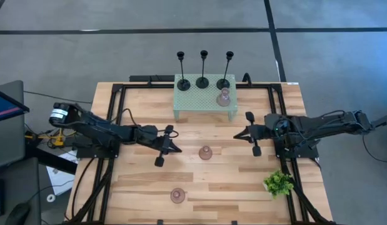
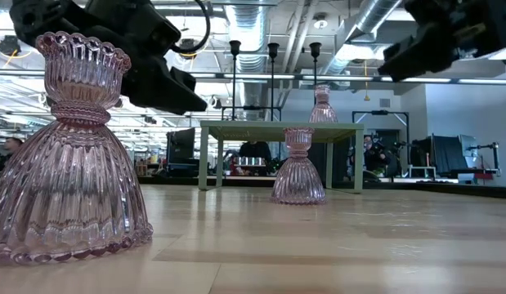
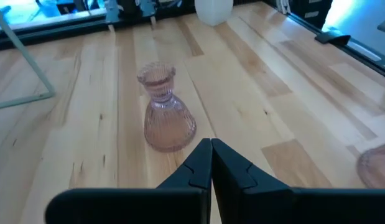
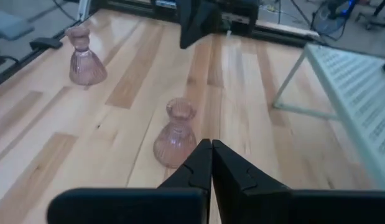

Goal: Pick & Place candle stick holders
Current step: Put the top purple vase candle holder on the shelf

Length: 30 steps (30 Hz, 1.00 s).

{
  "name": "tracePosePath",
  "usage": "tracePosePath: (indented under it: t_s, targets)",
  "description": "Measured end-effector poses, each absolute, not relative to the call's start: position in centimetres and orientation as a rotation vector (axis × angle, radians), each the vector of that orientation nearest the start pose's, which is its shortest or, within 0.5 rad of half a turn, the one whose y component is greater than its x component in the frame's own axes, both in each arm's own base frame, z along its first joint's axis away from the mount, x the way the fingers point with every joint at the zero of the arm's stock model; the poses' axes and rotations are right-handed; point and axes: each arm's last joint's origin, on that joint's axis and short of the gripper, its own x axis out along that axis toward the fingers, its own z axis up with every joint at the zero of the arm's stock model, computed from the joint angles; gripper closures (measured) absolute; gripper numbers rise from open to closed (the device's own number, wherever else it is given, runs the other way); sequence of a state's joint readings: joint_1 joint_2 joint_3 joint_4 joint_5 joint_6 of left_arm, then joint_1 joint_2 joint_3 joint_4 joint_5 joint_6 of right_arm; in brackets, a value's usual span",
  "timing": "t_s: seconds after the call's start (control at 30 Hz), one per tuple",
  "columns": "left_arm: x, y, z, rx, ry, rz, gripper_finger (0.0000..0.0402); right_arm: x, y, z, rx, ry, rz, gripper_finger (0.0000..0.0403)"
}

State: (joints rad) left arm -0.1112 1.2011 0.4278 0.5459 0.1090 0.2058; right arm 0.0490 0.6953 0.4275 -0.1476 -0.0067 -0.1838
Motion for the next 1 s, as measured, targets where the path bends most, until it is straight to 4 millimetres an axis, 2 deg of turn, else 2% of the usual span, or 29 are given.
tracePosePath:
  t_s: [0.23, 0.53, 0.73, 1.0]
  targets:
    - [24.0, -2.6, 19.8, 0.223, 0.161, -0.26, 0.0397, 15.7, 0.8, 20.8, -0.093, 0.484, 0.068, 0.0397]
    - [24.1, -1.2, 20.0, 0.21, 0.138, -0.263, 0.0398, 16.3, 0.0, 20.0, -0.111, 0.536, 0.032, 0.0397]
    - [24.8, -0.6, 20.5, 0.215, 0.112, -0.237, 0.0397, 16.4, -1.0, 20.2, -0.12, 0.517, -0.027, 0.0397]
    - [26.8, 0.2, 18.0, 0.202, 0.193, -0.213, 0.0396, 16.3, -1.9, 20.3, -0.106, 0.516, -0.08, 0.0397]
